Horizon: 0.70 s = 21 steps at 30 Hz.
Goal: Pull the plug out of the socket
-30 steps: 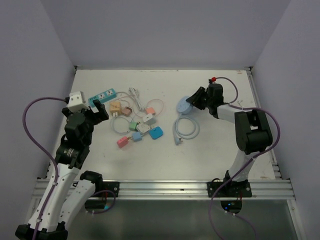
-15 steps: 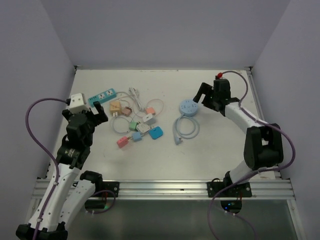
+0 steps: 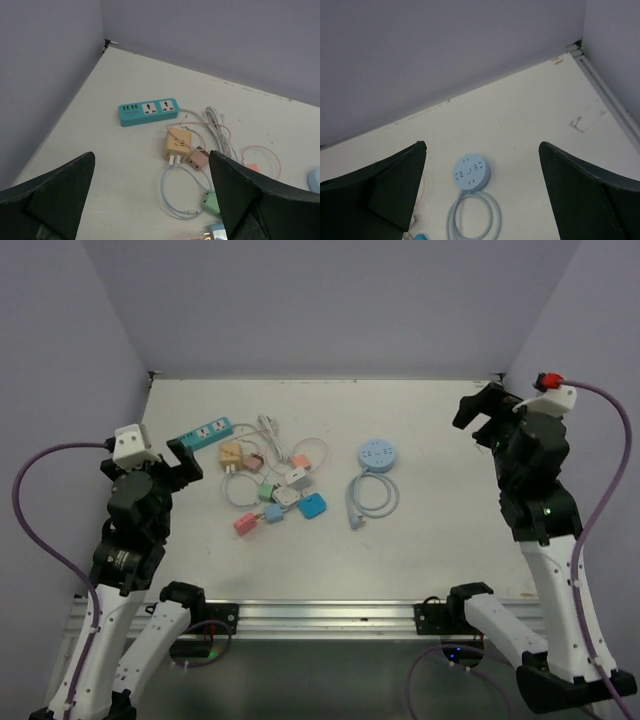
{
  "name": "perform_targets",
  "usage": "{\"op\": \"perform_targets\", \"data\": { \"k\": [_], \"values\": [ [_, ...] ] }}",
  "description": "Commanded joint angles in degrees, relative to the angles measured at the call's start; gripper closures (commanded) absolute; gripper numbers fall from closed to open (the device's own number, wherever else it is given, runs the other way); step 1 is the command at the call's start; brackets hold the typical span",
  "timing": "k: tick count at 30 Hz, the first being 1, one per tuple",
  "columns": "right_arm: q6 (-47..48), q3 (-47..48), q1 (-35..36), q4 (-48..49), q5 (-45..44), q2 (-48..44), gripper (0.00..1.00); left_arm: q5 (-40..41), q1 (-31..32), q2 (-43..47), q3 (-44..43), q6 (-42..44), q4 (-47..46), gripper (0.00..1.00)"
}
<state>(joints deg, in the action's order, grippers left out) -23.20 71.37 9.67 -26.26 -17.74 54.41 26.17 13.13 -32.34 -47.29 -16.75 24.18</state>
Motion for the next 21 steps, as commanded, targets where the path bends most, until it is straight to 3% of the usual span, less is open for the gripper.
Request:
{"op": "perform_targets", "data": {
  "k": [1,10,16,21],
  "values": [
    [3.69,0.70,-0.27,-0.91,-6.78,-7.37,0.01,1.34,-0.38,1.22,-8.50,1.02,3.32,0.00],
    [7.37,-8.09,4.73,6.65,-8.10,-21.17,0.01,3.62,-0.29,4.82,-18.36,5.85,6.40,0.01],
    [12.91,-13.27,10.62,12.45,-11.79,-26.63,0.01,8.09,-0.21,12.10,-13.73,7.26,0.27,0.00],
    [13.80,-15.30,11.51,14.04,-10.92,-27.96,0.01,8.19,-0.21,15.46,-10.20,6.56,-3.70,0.00]
  ]
}}
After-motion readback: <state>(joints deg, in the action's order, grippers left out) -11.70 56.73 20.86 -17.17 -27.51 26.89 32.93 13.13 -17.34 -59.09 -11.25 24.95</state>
